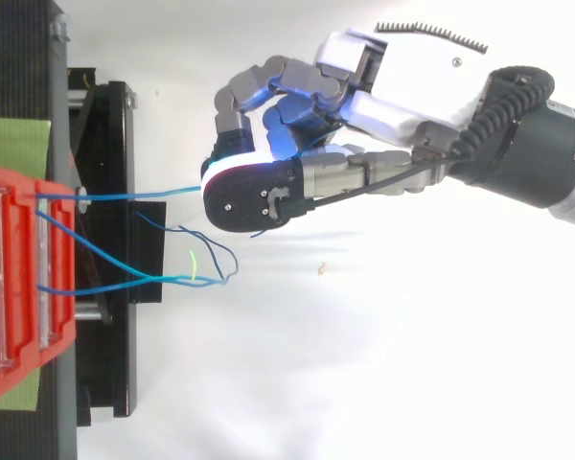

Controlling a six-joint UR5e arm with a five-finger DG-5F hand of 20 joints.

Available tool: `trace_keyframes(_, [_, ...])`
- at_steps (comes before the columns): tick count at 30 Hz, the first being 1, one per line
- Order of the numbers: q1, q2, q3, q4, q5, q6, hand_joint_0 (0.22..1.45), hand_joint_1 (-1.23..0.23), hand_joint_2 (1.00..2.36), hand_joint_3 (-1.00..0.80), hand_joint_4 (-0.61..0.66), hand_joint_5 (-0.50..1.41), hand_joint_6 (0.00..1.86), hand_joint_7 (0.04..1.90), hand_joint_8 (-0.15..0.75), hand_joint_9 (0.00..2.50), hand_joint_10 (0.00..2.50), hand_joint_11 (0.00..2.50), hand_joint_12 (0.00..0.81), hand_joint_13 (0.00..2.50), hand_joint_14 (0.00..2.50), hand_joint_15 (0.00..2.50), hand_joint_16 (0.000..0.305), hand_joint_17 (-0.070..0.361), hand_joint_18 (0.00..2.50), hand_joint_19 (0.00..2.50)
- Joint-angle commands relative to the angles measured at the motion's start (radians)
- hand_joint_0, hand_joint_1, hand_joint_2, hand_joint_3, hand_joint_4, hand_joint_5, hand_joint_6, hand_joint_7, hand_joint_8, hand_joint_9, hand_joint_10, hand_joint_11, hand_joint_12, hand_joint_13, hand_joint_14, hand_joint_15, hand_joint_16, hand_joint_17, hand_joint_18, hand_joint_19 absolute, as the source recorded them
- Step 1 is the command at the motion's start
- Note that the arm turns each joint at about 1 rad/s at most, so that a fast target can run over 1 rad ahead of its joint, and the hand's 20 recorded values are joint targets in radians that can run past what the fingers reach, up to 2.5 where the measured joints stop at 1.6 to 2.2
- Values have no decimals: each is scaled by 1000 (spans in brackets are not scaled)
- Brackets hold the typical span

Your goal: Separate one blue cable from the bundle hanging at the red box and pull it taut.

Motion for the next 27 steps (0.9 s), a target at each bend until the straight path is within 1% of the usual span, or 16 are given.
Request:
trace_keyframes(1, [0,1,1,0,0,0,710,-662,1025,-146,145,-204,945,1270,386,687,2499,1437,413,863,2500,1451,42,95,1453,2163])
trace_keyframes(11, [0,1,1,0,0,0,710,-663,1026,-146,143,-204,945,1264,385,687,2500,1438,414,866,2500,1458,42,94,1456,2155])
trace_keyframes(12, [0,-1,-1,0,0,0,709,-662,1026,-143,148,-204,944,1270,386,687,2500,1438,412,863,2500,1488,43,97,1457,2153])
trace_keyframes(13, [0,1,1,0,0,0,709,-662,1027,-145,145,-204,945,1262,388,688,2500,1427,411,864,2500,1456,43,97,1456,2160])
trace_keyframes(27, [0,1,1,0,0,0,709,-663,1026,-143,147,-204,944,1265,386,687,2500,1438,411,866,2500,1465,42,96,1457,2165])
